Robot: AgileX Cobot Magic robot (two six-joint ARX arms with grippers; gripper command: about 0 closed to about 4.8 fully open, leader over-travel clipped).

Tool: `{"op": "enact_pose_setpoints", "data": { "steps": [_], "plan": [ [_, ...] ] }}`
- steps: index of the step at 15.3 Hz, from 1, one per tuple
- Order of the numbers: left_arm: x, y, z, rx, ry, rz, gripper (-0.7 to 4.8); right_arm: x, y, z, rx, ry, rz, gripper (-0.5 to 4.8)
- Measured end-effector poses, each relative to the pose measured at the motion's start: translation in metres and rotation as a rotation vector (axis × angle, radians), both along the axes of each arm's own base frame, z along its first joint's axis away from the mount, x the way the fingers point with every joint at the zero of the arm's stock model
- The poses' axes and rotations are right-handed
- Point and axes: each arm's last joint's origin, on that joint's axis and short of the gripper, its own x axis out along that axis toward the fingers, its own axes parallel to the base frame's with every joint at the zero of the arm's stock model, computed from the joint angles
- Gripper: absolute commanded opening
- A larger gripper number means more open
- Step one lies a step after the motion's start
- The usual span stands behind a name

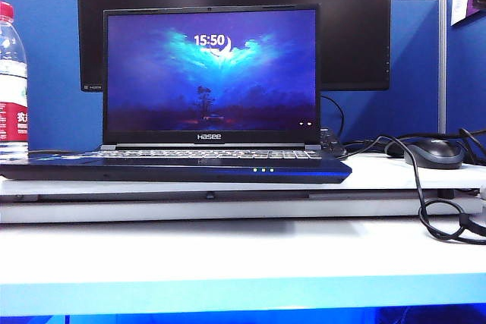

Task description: Open the lid of the black laptop.

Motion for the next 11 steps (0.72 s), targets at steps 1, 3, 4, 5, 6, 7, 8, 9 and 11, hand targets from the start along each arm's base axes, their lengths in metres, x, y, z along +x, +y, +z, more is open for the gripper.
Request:
{"op": "enact_pose_setpoints", "data": {
  "steps": [1,3,4,5,6,7,8,9,11],
  "plan": [
    [0.0002,0.0000,0.0019,-0.012,-0.019,0.001,-0.02,0.0000,0.0000,0.0000,0.000,0.000,0.000,-0.05],
    [0.0005,0.0000,0.0065,-0.016,-0.067,0.003,-0.02,0.0000,0.0000,0.0000,0.000,0.000,0.000,-0.05],
    [0.0005,0.0001,0.0087,-0.016,-0.090,0.003,-0.03,0.0000,0.0000,0.0000,0.000,0.000,0.000,-0.05],
    [0.0005,0.0001,0.0094,-0.016,-0.097,0.003,-0.02,0.0000,0.0000,0.0000,0.000,0.000,0.000,-0.05],
    [0.0005,0.0001,0.0093,-0.020,-0.096,0.003,-0.02,0.0000,0.0000,0.0000,0.000,0.000,0.000,-0.05],
    [0.0005,0.0001,0.0093,-0.027,-0.096,0.003,-0.02,0.0000,0.0000,0.0000,0.000,0.000,0.000,-0.05],
    [0.0005,0.0003,0.0092,-0.036,-0.095,0.012,-0.02,0.0000,0.0000,0.0000,0.000,0.000,0.000,-0.05],
    [0.0005,0.0006,0.0091,-0.051,-0.094,0.024,-0.03,0.0000,0.0000,0.0000,0.000,0.000,0.000,-0.05],
    [0.0005,0.0007,0.0089,-0.056,-0.092,0.028,-0.02,0.0000,0.0000,0.0000,0.000,0.000,0.000,-0.05]
  ]
}}
